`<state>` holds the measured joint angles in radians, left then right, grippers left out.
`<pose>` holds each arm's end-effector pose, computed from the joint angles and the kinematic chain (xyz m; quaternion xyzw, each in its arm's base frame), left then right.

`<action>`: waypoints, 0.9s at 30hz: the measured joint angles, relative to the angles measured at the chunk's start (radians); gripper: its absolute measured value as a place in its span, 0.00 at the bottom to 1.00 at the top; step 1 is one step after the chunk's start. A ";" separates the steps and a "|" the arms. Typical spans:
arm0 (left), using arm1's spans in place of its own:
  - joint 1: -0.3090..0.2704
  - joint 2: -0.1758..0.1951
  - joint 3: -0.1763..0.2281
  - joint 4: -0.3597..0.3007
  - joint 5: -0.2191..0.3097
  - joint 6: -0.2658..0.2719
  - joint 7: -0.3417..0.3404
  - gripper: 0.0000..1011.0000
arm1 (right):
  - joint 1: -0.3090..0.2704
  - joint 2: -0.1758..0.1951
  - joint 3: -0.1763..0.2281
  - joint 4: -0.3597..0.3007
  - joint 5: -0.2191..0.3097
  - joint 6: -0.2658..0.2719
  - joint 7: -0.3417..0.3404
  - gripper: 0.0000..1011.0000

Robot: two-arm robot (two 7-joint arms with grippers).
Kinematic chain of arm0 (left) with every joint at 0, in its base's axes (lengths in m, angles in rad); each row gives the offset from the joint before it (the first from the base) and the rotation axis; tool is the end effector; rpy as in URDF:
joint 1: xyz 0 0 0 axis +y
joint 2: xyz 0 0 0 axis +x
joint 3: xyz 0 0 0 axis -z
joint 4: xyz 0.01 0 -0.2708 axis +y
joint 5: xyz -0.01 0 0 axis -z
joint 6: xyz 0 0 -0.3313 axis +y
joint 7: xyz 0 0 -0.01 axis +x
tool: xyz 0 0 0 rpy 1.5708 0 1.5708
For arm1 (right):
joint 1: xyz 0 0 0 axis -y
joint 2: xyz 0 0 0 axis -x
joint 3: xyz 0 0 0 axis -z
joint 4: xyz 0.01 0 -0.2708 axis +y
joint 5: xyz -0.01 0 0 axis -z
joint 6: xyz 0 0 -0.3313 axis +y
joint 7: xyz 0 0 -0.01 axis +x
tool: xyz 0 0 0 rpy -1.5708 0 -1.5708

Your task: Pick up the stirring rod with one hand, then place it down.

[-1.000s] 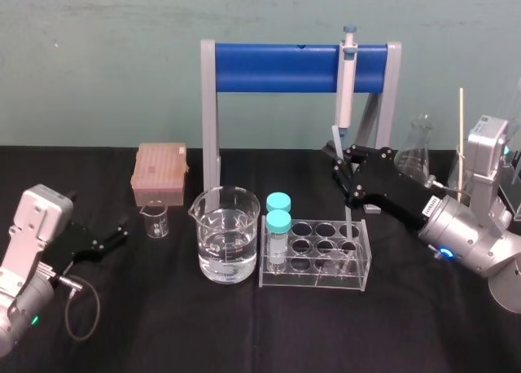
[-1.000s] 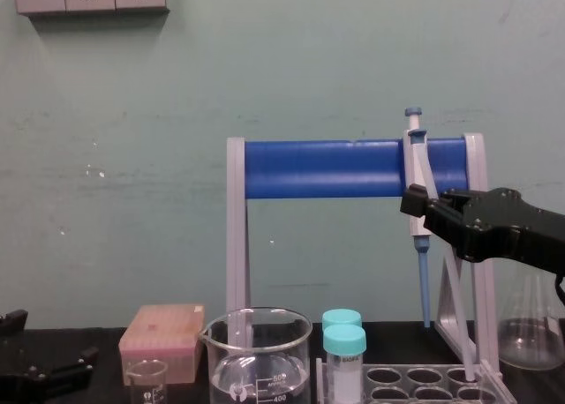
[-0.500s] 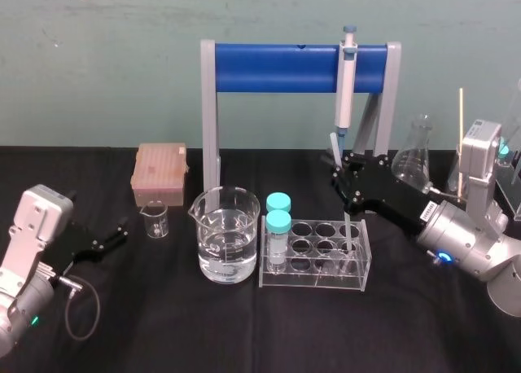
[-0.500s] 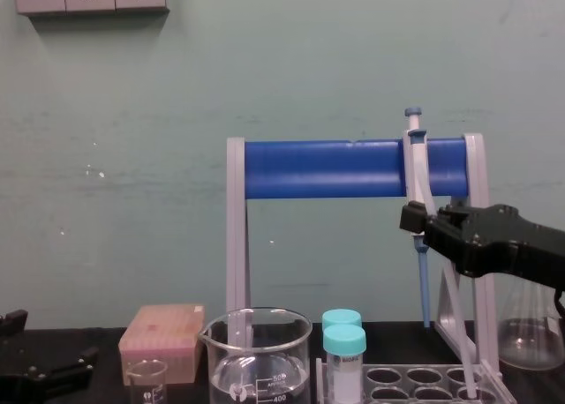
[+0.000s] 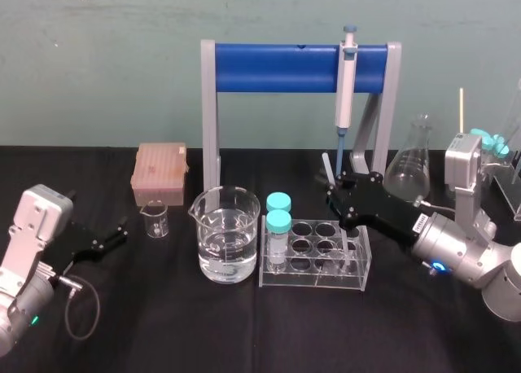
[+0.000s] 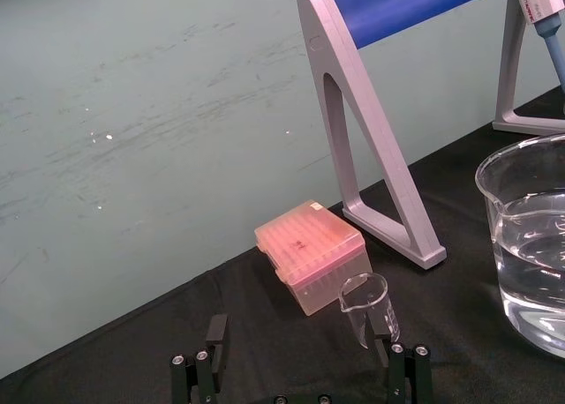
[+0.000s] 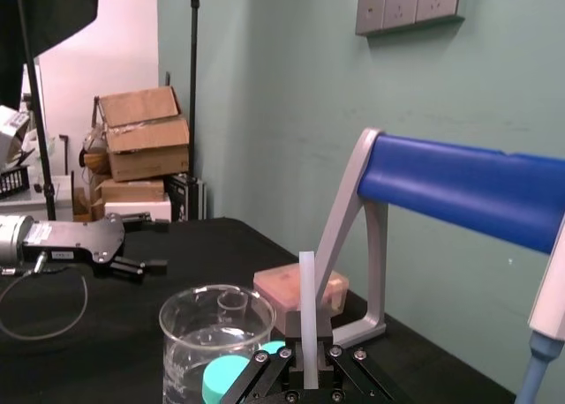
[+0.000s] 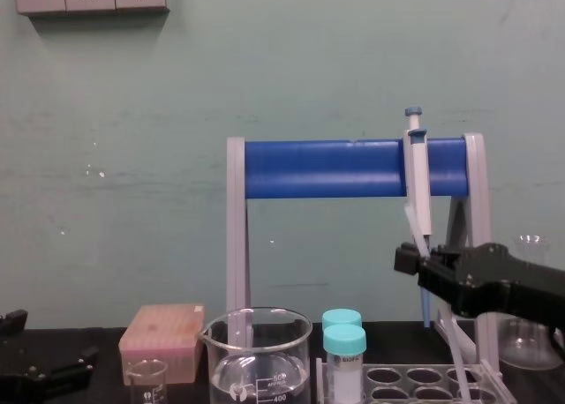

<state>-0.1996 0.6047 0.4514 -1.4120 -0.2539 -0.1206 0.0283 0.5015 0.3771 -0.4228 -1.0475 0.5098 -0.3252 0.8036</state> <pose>0.3762 0.0658 -0.2911 0.1414 -0.1325 0.5799 0.7913 0.4633 -0.0510 -0.2717 0.0358 -0.0838 -0.3021 0.9489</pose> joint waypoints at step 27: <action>0.000 0.000 0.000 0.000 0.000 0.000 0.000 0.99 | 0.004 -0.007 -0.009 0.042 -0.008 0.011 0.005 0.07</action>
<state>-0.1995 0.6047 0.4514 -1.4120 -0.2539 -0.1206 0.0283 0.5056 0.3706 -0.4318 -1.0053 0.5022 -0.3141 0.8086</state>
